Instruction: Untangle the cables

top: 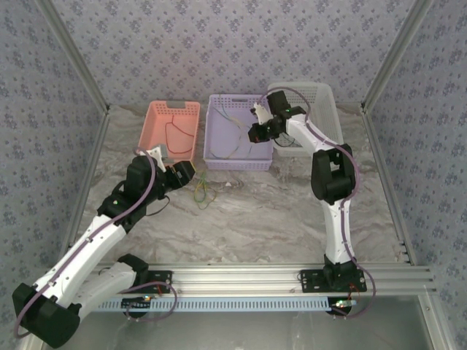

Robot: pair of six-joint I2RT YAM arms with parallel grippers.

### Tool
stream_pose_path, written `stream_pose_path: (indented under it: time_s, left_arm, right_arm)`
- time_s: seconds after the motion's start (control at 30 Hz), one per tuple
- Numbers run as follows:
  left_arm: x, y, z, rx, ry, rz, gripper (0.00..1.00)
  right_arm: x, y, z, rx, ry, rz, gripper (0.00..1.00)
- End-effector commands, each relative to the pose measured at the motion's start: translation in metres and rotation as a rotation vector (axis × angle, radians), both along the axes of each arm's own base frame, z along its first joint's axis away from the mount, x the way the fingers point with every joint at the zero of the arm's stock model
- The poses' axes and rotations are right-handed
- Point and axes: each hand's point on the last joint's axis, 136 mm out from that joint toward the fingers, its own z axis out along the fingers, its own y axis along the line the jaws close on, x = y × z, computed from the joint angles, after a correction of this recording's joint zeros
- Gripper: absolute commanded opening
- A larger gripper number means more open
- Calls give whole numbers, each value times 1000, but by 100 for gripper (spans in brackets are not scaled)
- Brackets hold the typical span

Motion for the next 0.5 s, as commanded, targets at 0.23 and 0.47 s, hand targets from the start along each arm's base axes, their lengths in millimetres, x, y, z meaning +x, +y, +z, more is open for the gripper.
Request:
stream_pose_path:
  time_s: [0.23,0.47]
  left_arm:
    - [4,0,-2,21,-26,5,57]
    - [8,-1,-15,43,1,7,57]
  right_arm:
    - [-13,2,-15,-108,-1,81,0]
    - [-17,-4,-29,-212,35,102,0]
